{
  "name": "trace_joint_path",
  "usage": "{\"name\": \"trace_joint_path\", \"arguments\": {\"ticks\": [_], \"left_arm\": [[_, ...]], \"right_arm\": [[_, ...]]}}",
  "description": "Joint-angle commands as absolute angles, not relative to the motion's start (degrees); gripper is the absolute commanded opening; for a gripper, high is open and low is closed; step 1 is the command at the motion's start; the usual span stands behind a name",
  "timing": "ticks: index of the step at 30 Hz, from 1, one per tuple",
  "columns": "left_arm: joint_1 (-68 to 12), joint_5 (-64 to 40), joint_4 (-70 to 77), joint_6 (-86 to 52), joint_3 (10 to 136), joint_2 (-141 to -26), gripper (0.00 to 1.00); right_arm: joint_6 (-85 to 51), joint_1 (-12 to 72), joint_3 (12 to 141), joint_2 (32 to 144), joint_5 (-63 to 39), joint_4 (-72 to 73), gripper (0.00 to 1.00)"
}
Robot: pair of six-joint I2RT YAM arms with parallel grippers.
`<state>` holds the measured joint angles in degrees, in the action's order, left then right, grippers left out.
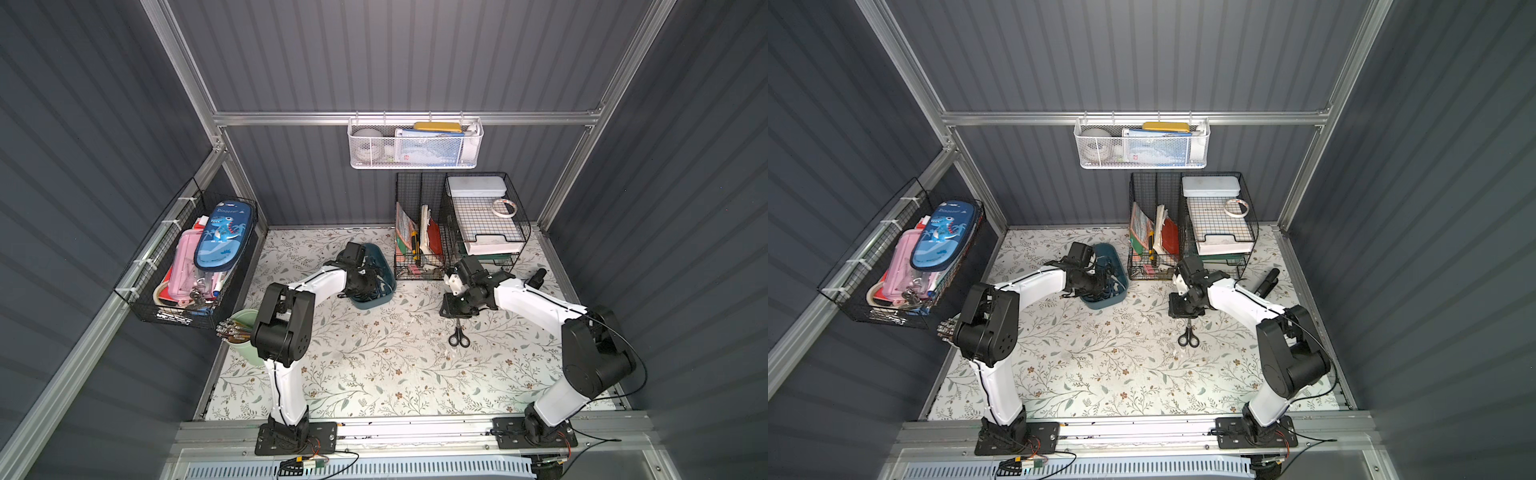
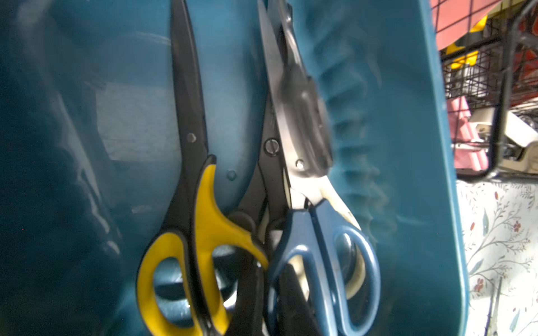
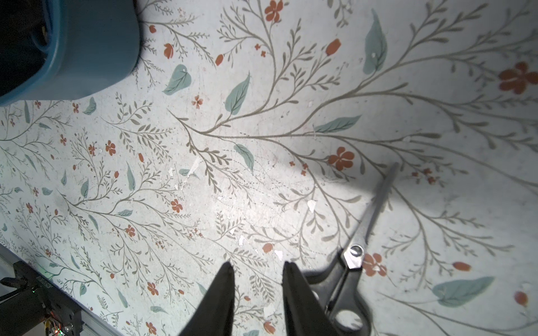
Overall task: Take the scissors out of the storage box
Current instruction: Pick up the scissors from the storage box.
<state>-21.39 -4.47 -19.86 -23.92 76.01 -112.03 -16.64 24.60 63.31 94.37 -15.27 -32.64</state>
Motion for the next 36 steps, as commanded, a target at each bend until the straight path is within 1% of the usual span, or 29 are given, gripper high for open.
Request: {"name": "trace_joint_path", "arguments": {"ticks": [1, 9, 12, 18, 22, 25, 27, 29, 33, 36], "left_arm": [[-21.53, -2.66, -22.86, -22.93, 77.93, -110.37, 0.09], [-21.53, 4.72, -23.88, -21.44, 80.24, -106.36, 0.1], [-21.53, 8.04, -27.01, -20.84, 80.68, -106.34, 0.11], [-21.53, 8.57, -25.7, -20.69, 78.18, -103.19, 0.1], [-21.62, 2.08, -17.68, -15.37, 73.58, -98.32, 0.09], [-21.7, -1.88, -15.19, -10.86, 72.26, -96.8, 0.07], [-21.71, -6.35, -14.11, -7.84, 71.81, -96.12, 0.06], [-21.79, -9.74, -13.01, -6.23, 71.23, -95.01, 0.06], [-21.88, -14.32, -10.69, -5.96, 69.59, -92.46, 0.06], [-22.06, -15.7, -10.55, -5.98, 69.2, -91.27, 0.06]], "right_arm": [[-16.28, 24.96, 63.19, 94.2, -15.03, -32.83, 0.32], [-16.26, 25.22, 64.88, 94.13, -15.72, -33.1, 0.32], [-16.12, 25.73, 66.05, 94.34, -15.82, -33.49, 0.32], [-16.77, 26.71, 67.19, 93.85, -16.74, -32.35, 0.32], [-18.33, 27.64, 66.0, 90.44, -19.71, -26.51, 0.32], [-19.64, 28.74, 65.31, 88.47, -24.31, -18.73, 0.33], [-20.81, 29.65, 65.61, 88.29, -26.4, -14.32, 0.34], [-22.15, 30.62, 66.49, 88.68, -26.22, -11.51, 0.37], [-24.11, 32.49, 67.62, 89.79, -26.33, -6.5, 0.47], [-23.91, 33.31, 69.68, 91.61, -25.5, -6.91, 0.5]]}}
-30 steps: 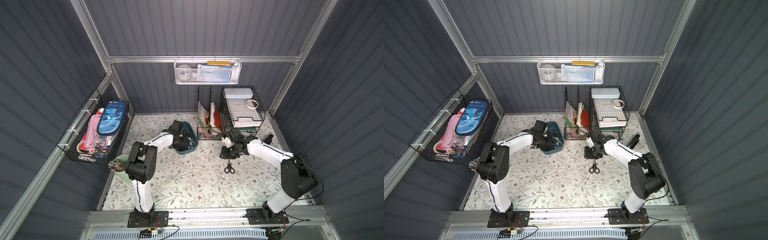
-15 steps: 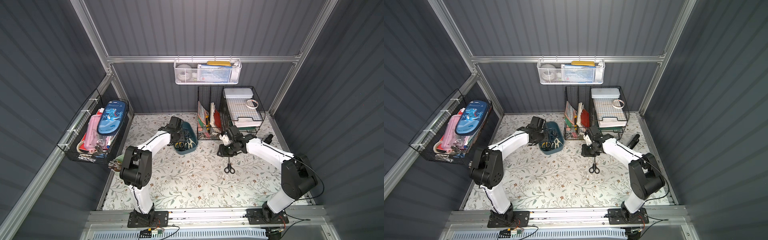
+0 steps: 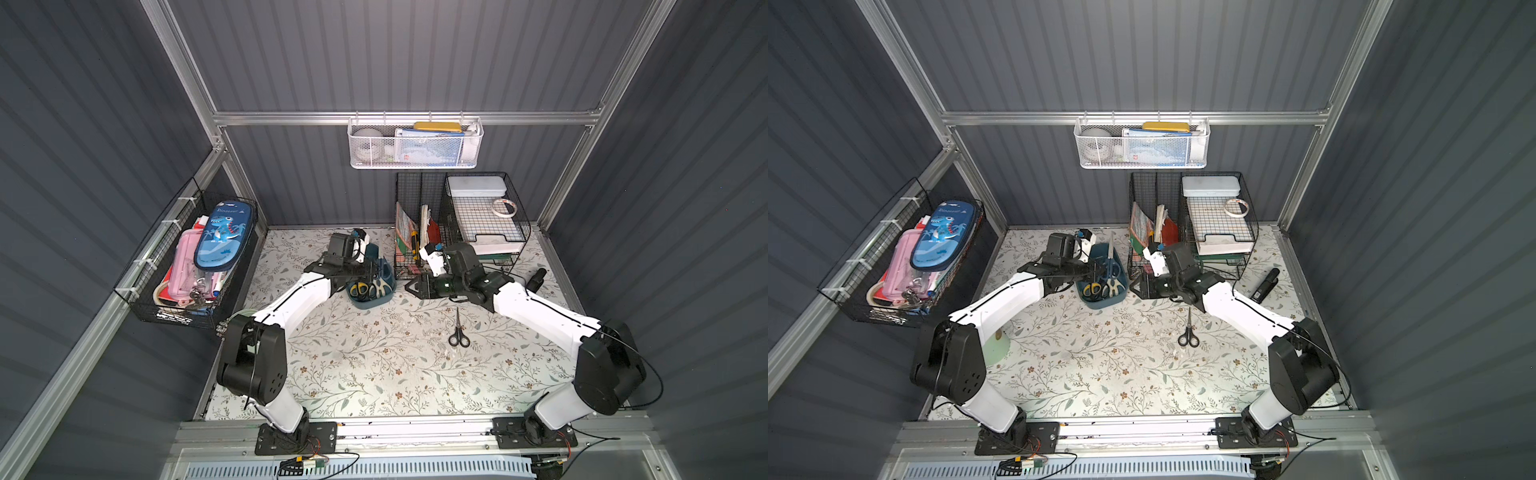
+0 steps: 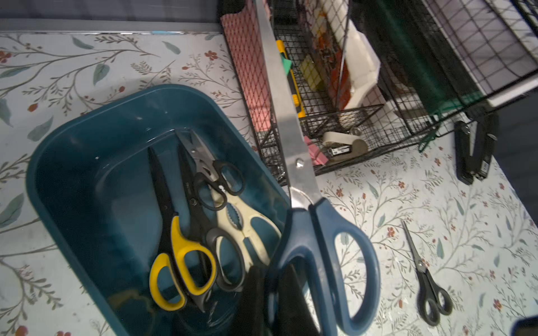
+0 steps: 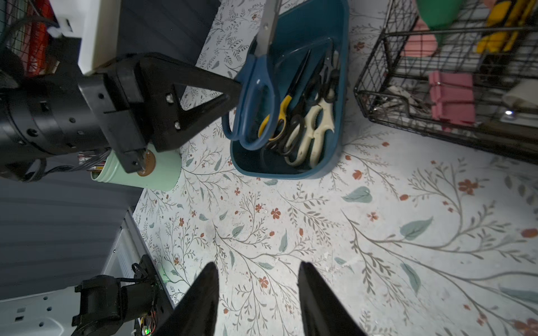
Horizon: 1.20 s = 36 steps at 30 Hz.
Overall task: Take the scissors out of the storage box
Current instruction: Pick up the scissors from the storage box.
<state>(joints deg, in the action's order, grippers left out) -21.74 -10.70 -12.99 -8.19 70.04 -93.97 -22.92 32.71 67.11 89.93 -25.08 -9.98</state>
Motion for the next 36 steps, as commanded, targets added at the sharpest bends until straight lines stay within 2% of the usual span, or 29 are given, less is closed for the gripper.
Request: {"name": "trace_joint_path", "arguments": {"ticks": [1, 10, 20, 26, 32, 36], "left_arm": [[-22.14, -16.24, -10.46, -6.11, 69.09, -90.94, 0.06], [-22.73, -21.33, -9.5, -7.95, 68.73, -89.04, 0.03], [-23.64, -22.58, -8.86, -9.0, 67.82, -88.09, 0.02], [-24.24, -22.93, -8.26, -9.49, 66.84, -87.48, 0.02], [-24.7, -20.33, -8.13, -10.51, 66.62, -87.37, 0.02], [-24.78, -17.62, -8.77, -10.87, 67.03, -87.36, 0.13]], "right_arm": [[-23.82, 33.42, 70.31, 92.19, -25.32, -7.11, 0.5], [-23.82, 33.97, 74.53, 96.69, -23.38, -5.74, 0.53], [-25.48, 34.36, 75.25, 99.64, -23.91, -0.79, 0.53], [-26.44, 34.36, 75.86, 100.8, -24.3, 0.21, 0.42], [-28.01, 34.3, 75.54, 100.68, -24.24, 0.13, 0.19], [-29.52, 34.31, 75.47, 100.74, -23.15, -2.1, 0.11]]}}
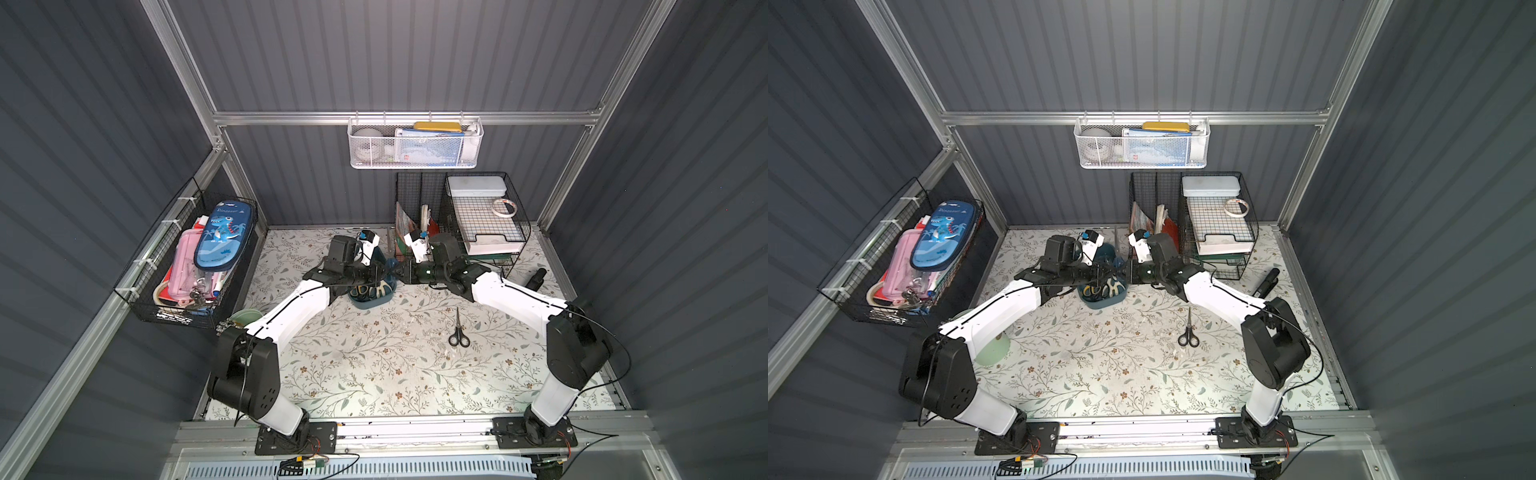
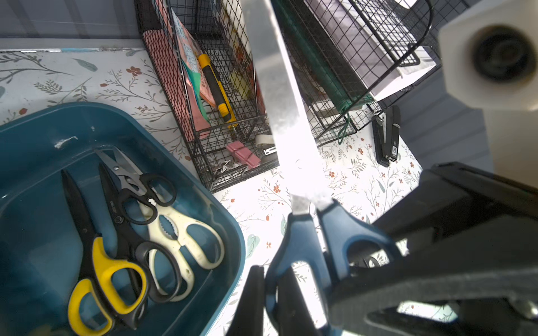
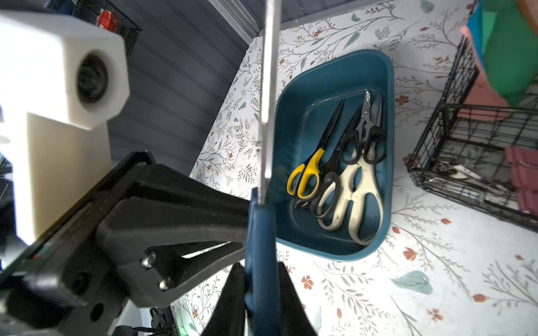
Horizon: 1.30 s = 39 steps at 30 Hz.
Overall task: Take the scissors out of the storage box
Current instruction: Pick up the scissors from the storage box, then place the scissors at the center of the board.
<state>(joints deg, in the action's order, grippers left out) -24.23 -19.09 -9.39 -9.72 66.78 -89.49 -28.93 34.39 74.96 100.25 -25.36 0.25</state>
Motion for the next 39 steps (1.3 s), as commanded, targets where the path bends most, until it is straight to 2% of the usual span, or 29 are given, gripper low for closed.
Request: {"name": "trace_joint_path", "arguments": {"ticks": [1, 6, 8, 14, 17, 26, 28, 29, 39], "left_arm": [[-24.79, -16.82, -8.98, -10.9, 66.97, -87.23, 0.13], [-24.79, -8.47, -11.65, -10.99, 67.52, -86.0, 0.42], [-24.79, -6.24, -13.22, -11.29, 68.0, -85.87, 0.49], [-24.7, -0.31, -15.47, -12.04, 69.71, -86.61, 0.6], [-24.57, 1.2, -15.98, -12.26, 70.55, -87.55, 0.62], [-22.34, 5.31, -17.82, -13.88, 71.64, -89.45, 0.74], [-21.8, 6.53, -18.59, -13.94, 72.22, -90.11, 0.86], [-21.71, 7.03, -19.05, -13.9, 72.41, -90.33, 0.98], [-21.09, 8.72, -20.13, -14.61, 73.15, -91.42, 0.99]], "right_arm": [[-29.82, 34.35, 75.38, 100.73, -22.72, -2.78, 0.09], [-30.66, 34.05, 74.34, 99.66, -19.84, -6.43, 0.06], [-30.71, 33.94, 72.94, 98.32, -18.64, -7.04, 0.06], [-30.86, 33.98, 66.93, 91.99, -15.98, -8.2, 0.05], [-30.69, 33.99, 63.59, 88.63, -15.91, -10.26, 0.04], [-33.81, 35.46, 47.2, 77.37, -10.74, -11.37, 0.04], [-34.64, 35.67, 44.26, 76.23, -10.63, -10.3, 0.04], [-35.13, 35.75, 42.99, 75.98, -10.72, -9.76, 0.04], [-38.84, 38.32, 40.22, 82.98, -11.83, -2.89, 0.04]]}}
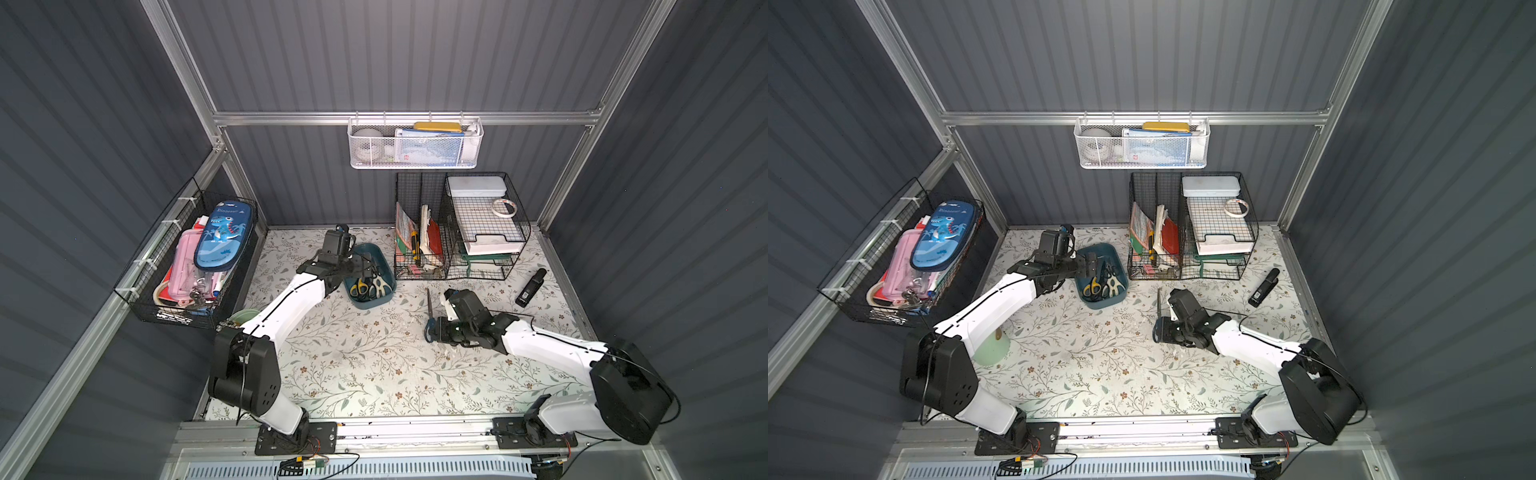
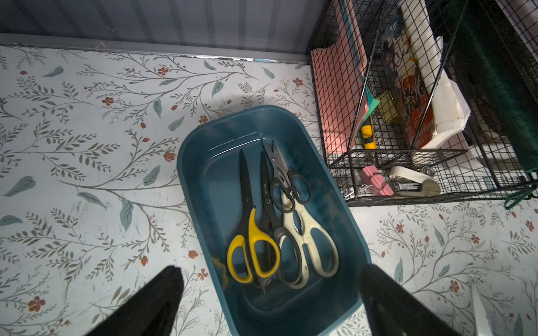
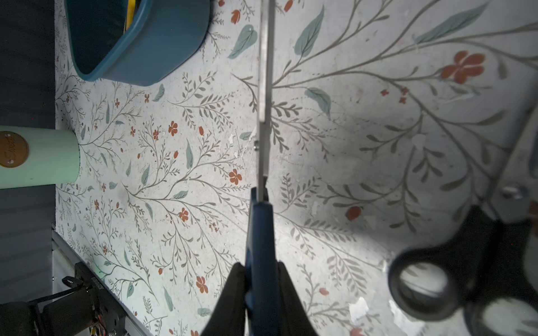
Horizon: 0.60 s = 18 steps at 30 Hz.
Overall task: Take the scissors out of the storage box
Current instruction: Place the scissors at the center of the board.
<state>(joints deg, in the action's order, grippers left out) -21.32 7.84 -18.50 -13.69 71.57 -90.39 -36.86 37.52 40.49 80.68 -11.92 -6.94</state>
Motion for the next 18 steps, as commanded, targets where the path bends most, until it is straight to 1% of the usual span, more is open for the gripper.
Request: {"name": "trace_joint_path", "arguments": {"ticks": [1, 5, 8, 18], "left_arm": [[-21.09, 8.62, -20.13, -14.62, 73.17, -91.48, 0.99], [-21.09, 8.62, -20.82, -14.42, 73.39, -91.65, 0.99], [-21.09, 8.96, -21.13, -14.07, 73.68, -91.67, 0.99], [-21.09, 8.41, -21.27, -14.06, 74.36, -92.81, 0.99]], "right_arm": [[-39.3, 38.49, 40.27, 83.99, -11.78, -2.18, 0.03], [-41.3, 38.64, 40.3, 86.62, -12.23, 0.0, 0.03], [-41.57, 38.58, 39.86, 86.62, -11.95, -0.04, 0.03], [-41.23, 38.52, 40.87, 88.47, -11.42, -3.58, 0.06]]}}
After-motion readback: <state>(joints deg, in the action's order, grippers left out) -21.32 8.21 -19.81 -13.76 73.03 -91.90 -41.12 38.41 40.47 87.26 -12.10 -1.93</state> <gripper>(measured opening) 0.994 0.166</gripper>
